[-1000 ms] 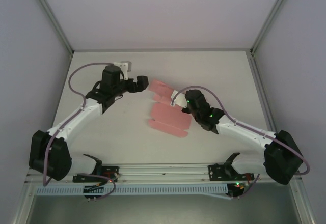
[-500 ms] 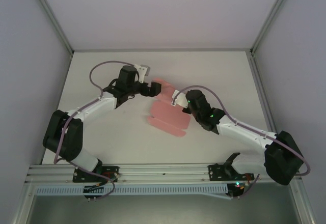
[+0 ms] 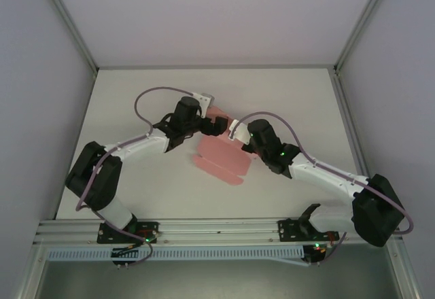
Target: Assemble paper box
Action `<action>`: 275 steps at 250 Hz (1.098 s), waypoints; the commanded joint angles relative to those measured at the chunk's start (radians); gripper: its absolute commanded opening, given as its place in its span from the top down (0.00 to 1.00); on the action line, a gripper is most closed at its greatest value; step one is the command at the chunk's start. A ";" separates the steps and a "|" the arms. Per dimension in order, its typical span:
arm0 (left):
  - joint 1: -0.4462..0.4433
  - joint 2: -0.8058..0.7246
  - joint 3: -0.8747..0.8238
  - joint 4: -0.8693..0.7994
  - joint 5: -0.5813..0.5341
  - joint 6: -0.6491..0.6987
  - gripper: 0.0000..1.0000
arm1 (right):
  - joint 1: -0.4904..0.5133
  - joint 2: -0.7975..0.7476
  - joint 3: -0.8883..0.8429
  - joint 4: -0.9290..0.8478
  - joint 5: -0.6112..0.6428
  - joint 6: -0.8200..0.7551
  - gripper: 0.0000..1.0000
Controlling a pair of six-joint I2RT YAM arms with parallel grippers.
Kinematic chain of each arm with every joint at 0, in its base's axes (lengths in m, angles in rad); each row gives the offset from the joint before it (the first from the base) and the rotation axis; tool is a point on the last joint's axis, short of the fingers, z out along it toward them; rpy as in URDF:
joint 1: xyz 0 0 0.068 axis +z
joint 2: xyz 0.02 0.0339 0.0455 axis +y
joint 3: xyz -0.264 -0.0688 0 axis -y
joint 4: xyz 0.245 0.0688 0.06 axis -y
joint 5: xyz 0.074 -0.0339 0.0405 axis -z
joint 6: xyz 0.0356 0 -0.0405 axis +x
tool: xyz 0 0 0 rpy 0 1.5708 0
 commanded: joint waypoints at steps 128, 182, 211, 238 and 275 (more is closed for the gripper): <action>0.052 -0.273 -0.200 -0.041 -0.092 -0.116 0.00 | 0.014 -0.068 -0.048 0.038 0.012 -0.015 1.00; 0.180 -0.406 -0.302 -0.086 -0.017 -0.159 0.00 | 0.017 -0.063 -0.107 0.177 0.077 -0.123 1.00; 0.250 -0.421 -0.326 -0.115 0.030 -0.168 0.00 | 0.020 -0.057 -0.112 0.191 0.090 -0.134 1.00; 0.293 -0.415 -0.356 -0.078 0.116 -0.163 0.00 | 0.021 -0.049 -0.129 0.227 0.119 -0.146 1.00; 0.324 -0.357 -0.385 0.046 0.244 -0.158 0.00 | 0.024 -0.064 -0.126 0.217 0.083 -0.108 1.00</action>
